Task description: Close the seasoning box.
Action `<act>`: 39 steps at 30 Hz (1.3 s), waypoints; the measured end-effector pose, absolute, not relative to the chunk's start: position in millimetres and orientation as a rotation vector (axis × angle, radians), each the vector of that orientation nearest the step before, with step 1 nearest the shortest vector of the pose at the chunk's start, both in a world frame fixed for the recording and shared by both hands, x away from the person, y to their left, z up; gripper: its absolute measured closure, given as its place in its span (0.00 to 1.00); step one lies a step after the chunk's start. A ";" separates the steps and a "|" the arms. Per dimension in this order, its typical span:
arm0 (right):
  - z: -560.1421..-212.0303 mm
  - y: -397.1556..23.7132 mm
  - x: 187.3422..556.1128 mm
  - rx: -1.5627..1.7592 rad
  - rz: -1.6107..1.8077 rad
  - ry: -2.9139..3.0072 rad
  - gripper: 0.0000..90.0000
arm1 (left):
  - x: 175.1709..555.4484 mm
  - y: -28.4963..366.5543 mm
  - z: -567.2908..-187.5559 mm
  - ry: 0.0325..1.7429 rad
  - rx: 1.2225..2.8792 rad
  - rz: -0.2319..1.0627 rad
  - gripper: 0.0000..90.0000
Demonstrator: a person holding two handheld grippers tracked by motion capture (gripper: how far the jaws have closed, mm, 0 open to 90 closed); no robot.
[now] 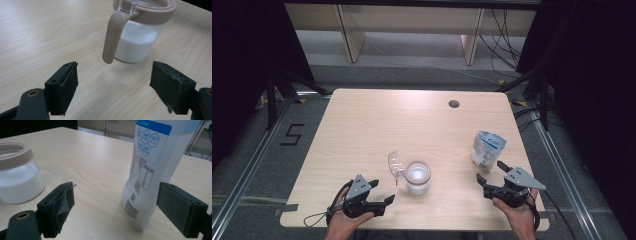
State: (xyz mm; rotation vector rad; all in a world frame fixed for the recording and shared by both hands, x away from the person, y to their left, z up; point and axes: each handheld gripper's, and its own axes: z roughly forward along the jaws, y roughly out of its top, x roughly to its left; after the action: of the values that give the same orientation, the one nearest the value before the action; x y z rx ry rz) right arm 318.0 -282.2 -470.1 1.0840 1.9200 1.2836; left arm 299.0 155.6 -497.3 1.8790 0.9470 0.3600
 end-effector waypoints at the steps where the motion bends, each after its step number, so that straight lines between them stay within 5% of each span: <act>1: -470.1 -282.2 318.0 1.084 1.284 1.920 0.17 | 299.3 155.9 -497.1 0.946 1.878 0.356 0.24; 21: -472.5 -280.0 300.2 1.082 1.298 1.962 0.17 | 303.3 162.6 -477.6 0.952 1.826 0.361 0.23; 39: -473.8 -280.0 278.0 1.055 1.313 2.003 0.17 | 306.1 162.1 -462.8 0.937 1.807 0.349 0.42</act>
State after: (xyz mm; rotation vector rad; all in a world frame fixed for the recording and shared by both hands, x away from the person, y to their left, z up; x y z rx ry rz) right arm 278.0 -280.0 -473.8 1.0553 2.0032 1.3132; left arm 306.1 162.1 -462.8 1.8073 0.9371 0.3486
